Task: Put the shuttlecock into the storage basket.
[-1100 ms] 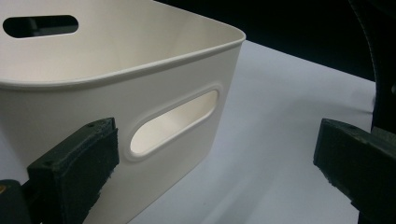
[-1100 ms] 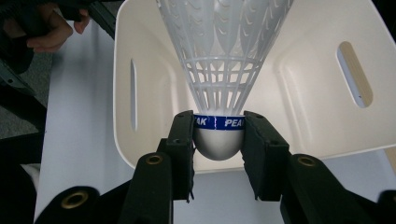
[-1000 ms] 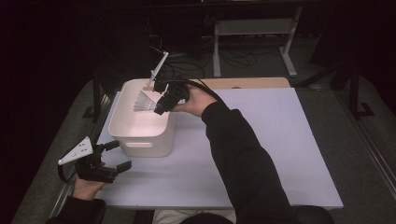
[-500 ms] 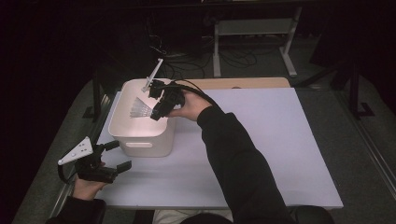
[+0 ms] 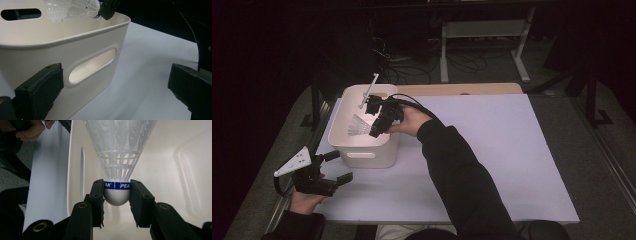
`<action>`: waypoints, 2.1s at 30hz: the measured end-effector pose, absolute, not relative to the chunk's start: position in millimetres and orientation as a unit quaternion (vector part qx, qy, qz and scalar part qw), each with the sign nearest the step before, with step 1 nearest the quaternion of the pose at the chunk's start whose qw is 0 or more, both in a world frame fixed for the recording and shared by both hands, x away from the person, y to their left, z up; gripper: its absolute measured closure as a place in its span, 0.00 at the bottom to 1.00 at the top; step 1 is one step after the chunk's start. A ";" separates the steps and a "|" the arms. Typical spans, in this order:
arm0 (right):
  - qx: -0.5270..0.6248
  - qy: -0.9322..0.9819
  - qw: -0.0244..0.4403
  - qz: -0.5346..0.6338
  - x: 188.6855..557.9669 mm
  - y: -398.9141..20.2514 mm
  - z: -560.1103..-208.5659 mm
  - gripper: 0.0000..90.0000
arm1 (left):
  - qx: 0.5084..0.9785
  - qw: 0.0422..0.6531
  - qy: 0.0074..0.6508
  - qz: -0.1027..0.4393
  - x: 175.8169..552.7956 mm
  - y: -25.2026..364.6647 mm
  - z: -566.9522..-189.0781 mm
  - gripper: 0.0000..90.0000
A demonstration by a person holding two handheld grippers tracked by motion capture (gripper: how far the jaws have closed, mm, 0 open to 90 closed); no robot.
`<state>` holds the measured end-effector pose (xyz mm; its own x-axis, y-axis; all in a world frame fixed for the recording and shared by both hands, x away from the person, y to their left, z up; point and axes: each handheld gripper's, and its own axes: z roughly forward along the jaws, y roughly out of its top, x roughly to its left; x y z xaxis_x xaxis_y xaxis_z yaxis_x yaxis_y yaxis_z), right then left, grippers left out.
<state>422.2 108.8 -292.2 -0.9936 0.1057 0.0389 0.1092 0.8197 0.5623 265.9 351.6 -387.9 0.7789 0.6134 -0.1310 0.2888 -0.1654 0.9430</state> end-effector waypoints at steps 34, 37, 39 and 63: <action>-0.085 -0.949 0.005 -0.303 427.2 103.3 -292.4 0.35 | 0.751 0.571 0.299 0.141 265.7 351.7 -387.9 0.00; -0.091 -0.947 -0.002 -0.307 427.7 99.9 -290.0 0.27 | 0.751 0.572 0.299 0.141 265.7 351.6 -387.9 0.00; -0.098 -0.945 -0.008 -0.311 427.8 97.9 -288.3 0.23 | 0.751 0.572 0.299 0.141 265.7 351.5 -387.9 0.00; -0.132 -0.925 -0.033 -0.355 425.5 61.3 -271.1 0.00 | 0.751 0.570 0.300 0.141 266.3 351.4 -388.0 0.00</action>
